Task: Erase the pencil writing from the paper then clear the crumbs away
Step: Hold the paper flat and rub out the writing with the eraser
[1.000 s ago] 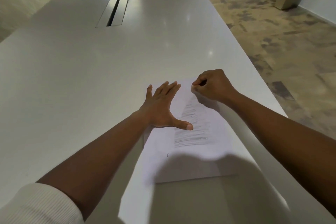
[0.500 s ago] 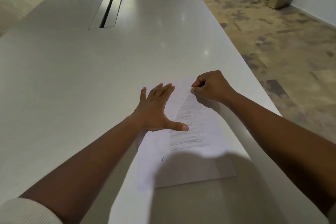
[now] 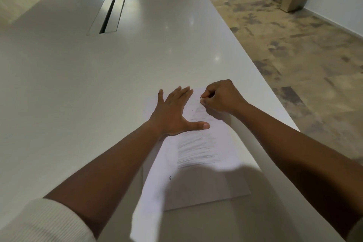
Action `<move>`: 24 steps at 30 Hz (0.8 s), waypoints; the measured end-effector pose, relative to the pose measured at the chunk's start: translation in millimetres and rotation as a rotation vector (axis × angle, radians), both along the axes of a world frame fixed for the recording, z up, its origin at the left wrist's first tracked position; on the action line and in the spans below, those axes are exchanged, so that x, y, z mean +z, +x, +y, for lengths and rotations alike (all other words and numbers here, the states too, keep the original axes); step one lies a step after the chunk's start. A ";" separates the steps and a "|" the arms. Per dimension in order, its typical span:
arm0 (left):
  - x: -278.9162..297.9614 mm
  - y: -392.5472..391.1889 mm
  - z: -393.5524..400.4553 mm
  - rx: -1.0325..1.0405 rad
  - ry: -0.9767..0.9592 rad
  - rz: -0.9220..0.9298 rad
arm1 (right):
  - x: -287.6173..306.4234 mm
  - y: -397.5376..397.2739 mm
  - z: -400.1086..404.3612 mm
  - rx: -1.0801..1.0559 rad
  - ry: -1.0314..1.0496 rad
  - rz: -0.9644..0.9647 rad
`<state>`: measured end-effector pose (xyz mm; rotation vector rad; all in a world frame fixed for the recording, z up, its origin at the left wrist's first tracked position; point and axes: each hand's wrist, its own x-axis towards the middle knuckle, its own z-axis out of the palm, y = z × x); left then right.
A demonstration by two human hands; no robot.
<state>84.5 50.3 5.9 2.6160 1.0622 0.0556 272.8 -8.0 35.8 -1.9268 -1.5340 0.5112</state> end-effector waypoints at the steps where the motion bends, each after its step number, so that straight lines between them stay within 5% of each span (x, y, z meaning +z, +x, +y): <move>1: -1.0 1.6 0.7 -0.002 -0.004 -0.005 | -0.4 0.0 -0.1 0.001 0.003 -0.004; 14: -4.2 4.5 5.1 -0.010 -0.003 0.005 | 1.3 -13.1 -12.2 0.200 -0.012 -0.083; 24: -1.3 5.2 4.5 -0.006 -0.030 0.013 | 2.6 -8.4 11.6 0.100 0.107 -0.237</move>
